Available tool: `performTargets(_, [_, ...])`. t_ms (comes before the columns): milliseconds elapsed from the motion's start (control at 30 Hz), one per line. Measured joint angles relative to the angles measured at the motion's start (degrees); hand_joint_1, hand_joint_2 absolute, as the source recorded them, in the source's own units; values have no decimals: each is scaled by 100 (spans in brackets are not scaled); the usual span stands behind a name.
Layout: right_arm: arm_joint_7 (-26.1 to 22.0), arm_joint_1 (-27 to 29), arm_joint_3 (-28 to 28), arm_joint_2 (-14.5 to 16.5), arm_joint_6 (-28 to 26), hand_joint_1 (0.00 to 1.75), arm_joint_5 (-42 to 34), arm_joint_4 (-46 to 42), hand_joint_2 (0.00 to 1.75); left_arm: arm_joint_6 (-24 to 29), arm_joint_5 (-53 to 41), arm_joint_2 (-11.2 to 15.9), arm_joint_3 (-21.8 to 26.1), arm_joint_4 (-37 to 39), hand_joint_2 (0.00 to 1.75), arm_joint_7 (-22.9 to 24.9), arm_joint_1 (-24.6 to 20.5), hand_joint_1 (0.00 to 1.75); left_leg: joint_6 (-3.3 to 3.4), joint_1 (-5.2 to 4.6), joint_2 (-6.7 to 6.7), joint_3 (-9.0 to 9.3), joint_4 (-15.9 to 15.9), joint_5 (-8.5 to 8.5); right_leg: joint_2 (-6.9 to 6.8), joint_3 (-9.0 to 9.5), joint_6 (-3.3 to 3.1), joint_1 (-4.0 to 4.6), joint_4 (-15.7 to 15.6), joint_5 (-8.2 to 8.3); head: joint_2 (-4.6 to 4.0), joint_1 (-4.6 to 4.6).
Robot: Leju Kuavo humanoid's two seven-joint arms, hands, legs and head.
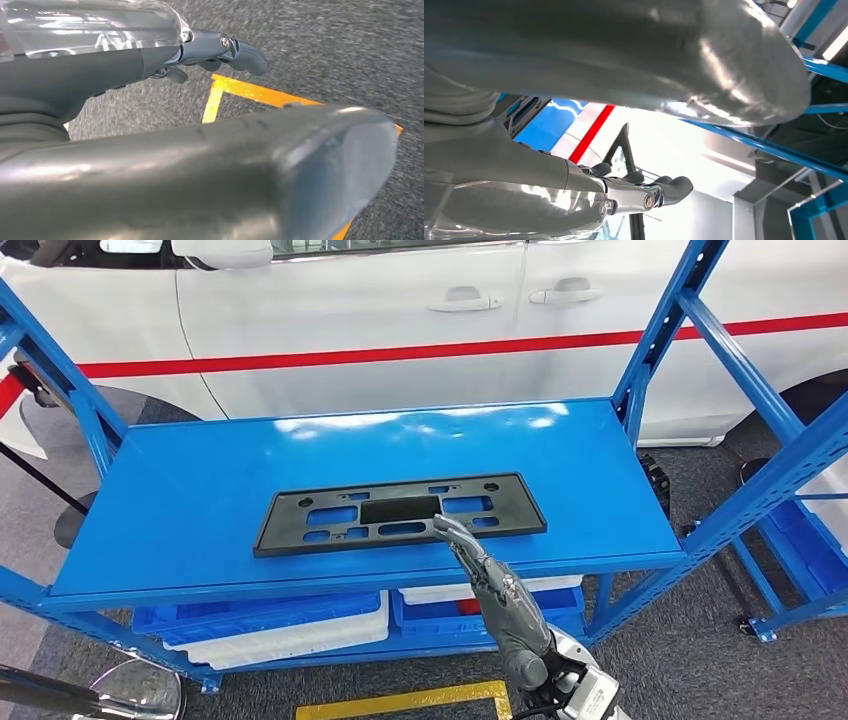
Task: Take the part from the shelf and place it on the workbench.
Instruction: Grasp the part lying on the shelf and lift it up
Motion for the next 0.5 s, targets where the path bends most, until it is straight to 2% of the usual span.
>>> performTargets(33, [31,-9,17,0,6,0,22,27,44,12,8,1,0,0,0,5,1,0,36,-14,-4,58,-145,16,4,5,25,8,4,-21,0,1])
performTargets(133, [92,-62,85,-1,36,0,82,141,175,60,27,-2,1,0,0,-2,7,0,142,-15,-10,97,-227,-39,4,2,105,6,10,-62,0,1])
performTargets(200, [172,-147,124,0,68,0,138,239,175,105,17,-9,1,0,0,19,7,0,214,10,-5,143,-280,-44,-9,-104,154,-3,266,-223,0,1])
performTargets(233, [244,-198,144,0,87,0,181,303,175,129,5,-11,1,0,0,42,5,0,242,15,2,164,-296,-51,-17,-262,171,-16,576,-368,0,1])
performTargets(300, [382,-268,196,0,114,0,257,452,175,162,-13,-12,0,0,0,94,4,0,273,13,10,186,-299,-78,-28,-718,197,-34,1357,-636,0,0])
performTargets(333, [420,-277,217,0,118,0,276,521,175,168,-18,-12,-1,0,0,110,6,0,274,12,7,203,-298,-94,-32,-894,208,-46,1609,-656,0,1])
performTargets(367, [437,-282,234,0,119,0,285,578,175,170,-22,-12,-1,0,0,124,10,0,270,13,1,228,-296,-114,-36,-972,214,-57,1656,-561,0,1])
performTargets(400, [444,-292,245,0,118,0,290,624,175,171,-26,-13,-1,0,0,134,14,0,259,14,-7,263,-294,-138,-42,-934,215,-68,1470,-358,-1,1])
performTargets(433, [447,-307,251,0,117,0,292,659,175,172,-30,-14,-1,0,0,140,16,0,241,15,-13,304,-290,-167,-53,-802,208,-77,1100,-93,-1,1])
performTargets(467, [448,-328,256,0,117,0,295,692,175,172,-33,-15,-1,0,0,145,15,0,214,6,-18,337,-281,-198,-66,-651,196,-74,719,105,-1,1])
performTargets(500, [452,-349,261,0,117,0,297,719,175,172,-34,-16,-1,0,0,148,13,0,181,-4,-22,353,-267,-227,-73,-524,178,-68,400,229,-1,1])
